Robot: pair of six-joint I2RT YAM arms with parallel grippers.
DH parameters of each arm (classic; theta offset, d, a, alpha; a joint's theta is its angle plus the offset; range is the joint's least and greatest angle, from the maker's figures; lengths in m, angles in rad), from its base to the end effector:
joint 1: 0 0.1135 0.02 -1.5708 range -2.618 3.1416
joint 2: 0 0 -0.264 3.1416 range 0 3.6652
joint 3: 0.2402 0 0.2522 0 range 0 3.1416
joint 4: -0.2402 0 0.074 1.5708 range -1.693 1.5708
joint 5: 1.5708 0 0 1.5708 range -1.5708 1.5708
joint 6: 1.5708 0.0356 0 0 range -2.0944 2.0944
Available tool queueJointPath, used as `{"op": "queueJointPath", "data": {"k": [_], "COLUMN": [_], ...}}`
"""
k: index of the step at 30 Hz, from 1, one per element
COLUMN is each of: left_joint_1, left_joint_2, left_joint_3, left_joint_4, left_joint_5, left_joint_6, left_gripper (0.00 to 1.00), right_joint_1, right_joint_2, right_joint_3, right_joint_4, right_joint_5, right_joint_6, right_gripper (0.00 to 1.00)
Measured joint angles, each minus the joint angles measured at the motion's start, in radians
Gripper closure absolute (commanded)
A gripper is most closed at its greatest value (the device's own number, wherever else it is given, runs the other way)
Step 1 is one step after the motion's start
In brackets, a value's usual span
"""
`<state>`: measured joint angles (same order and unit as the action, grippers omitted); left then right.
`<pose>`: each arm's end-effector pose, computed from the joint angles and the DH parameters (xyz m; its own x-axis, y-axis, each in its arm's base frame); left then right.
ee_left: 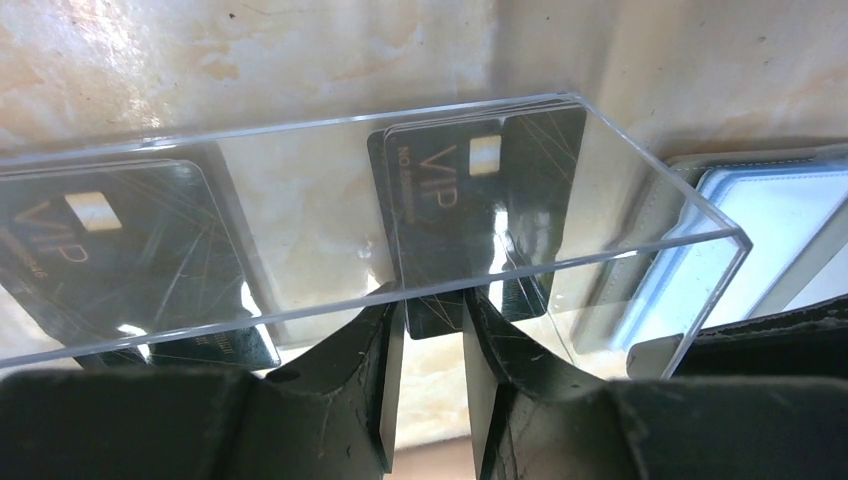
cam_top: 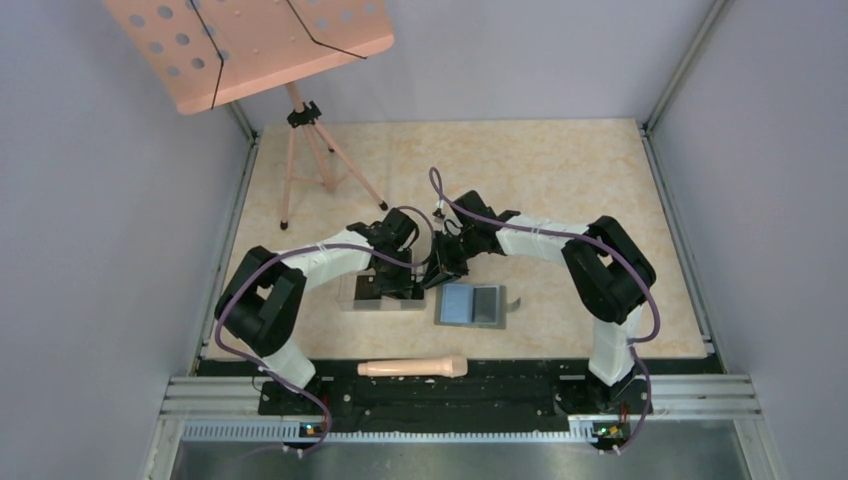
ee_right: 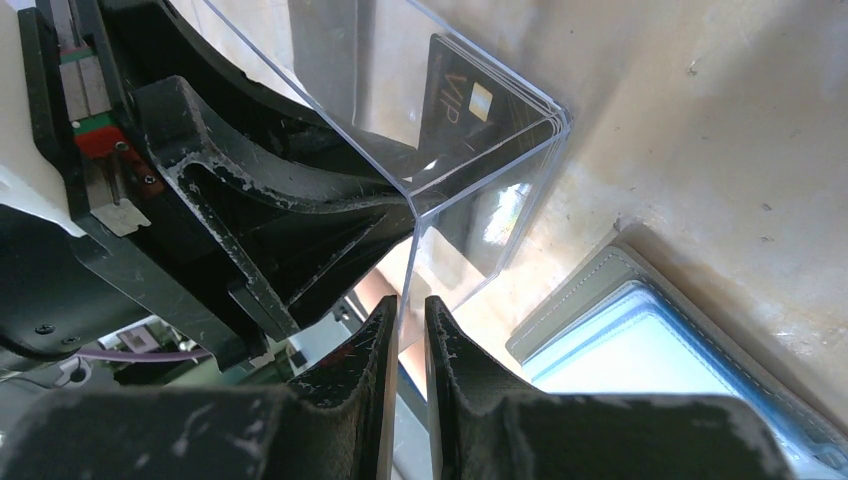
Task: Put the credit cards into the card holder
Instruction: Pick up the credit card from the storage box.
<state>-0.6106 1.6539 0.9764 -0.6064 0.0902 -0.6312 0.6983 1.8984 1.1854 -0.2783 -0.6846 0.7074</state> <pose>0.2451 -0.1754 0.1648 -0.9837 -0.0289 -0.1775 0.0142 0.9715 -0.2367 0.2805 0.2648 0.1636 -0.9831 -0.1679 -0.0724 -0.1636 0.6314 0.7580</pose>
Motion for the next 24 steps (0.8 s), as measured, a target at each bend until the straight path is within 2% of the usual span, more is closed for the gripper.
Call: {"op": "queueJointPath", "data": {"k": [4, 8, 17, 24], "left_joint_1": [-0.01, -0.024, -0.037, -0.051], "left_joint_2": [0.002, 0.007, 0.02, 0.025], "left_joint_3": [0.008, 0.021, 0.049, 0.058], "left_joint_4": [-0.014, -0.024, -0.053, -0.07], "left_joint_5": [-0.022, -0.044, -0.117, -0.145], "left_joint_6": [0.002, 0.002, 0.003, 0.003], "left_gripper": [0.6, 0.6, 0.82, 0.84], "right_joint_1": [0.0, 0.0, 0.0, 0.0], "right_joint_2": [0.0, 0.0, 0.001, 0.001], "right_joint_3": [0.0, 0.0, 0.0, 0.0], "right_joint_4": [0.0, 0.0, 0.002, 0.001], "right_joint_5": [0.0, 0.0, -0.006, -0.006], "right_joint_6": [0.0, 0.0, 0.0, 0.0], "right_gripper": [0.86, 0.86, 0.86, 0.86]}}
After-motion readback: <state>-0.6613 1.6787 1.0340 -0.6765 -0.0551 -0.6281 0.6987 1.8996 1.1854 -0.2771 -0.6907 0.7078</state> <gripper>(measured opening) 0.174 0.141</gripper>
